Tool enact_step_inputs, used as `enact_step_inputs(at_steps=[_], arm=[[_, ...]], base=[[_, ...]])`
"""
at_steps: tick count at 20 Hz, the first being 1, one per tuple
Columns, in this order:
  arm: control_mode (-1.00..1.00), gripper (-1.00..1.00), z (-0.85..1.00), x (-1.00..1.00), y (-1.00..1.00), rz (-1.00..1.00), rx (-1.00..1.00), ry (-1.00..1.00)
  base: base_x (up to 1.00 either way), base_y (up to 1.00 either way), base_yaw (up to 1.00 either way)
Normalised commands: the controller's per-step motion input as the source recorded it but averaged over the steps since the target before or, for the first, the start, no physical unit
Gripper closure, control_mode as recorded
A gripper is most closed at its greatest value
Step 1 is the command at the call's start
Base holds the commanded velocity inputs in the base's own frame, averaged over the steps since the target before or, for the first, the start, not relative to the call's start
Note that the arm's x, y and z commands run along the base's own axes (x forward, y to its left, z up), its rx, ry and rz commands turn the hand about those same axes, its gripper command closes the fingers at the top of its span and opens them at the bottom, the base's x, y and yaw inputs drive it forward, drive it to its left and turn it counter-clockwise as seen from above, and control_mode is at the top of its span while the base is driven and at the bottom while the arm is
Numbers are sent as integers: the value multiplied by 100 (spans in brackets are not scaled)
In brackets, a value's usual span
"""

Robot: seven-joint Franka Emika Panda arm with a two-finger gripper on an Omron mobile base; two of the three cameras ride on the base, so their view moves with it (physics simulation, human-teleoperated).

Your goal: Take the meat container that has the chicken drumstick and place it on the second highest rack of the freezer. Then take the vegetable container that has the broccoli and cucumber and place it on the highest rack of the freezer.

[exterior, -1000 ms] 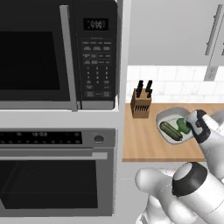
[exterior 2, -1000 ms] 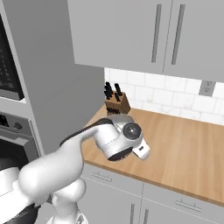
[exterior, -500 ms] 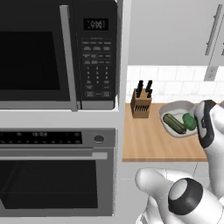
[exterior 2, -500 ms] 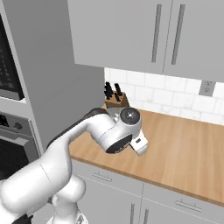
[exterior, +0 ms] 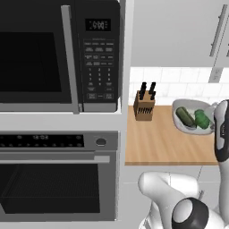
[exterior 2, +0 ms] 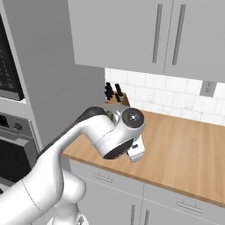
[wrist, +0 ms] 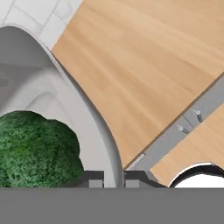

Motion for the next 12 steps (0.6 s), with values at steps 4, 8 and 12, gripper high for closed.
enact_step_inputs(at_steps=[4, 8, 12], arm=[[-100, 100, 22, -31, 36, -14, 6, 2], [-100, 100, 16, -45, 28, -7, 1, 0], [-100, 100, 30, -56, 27, 0, 0, -6]], base=[[0, 0, 0], [0, 0, 0], [0, 0, 0]])
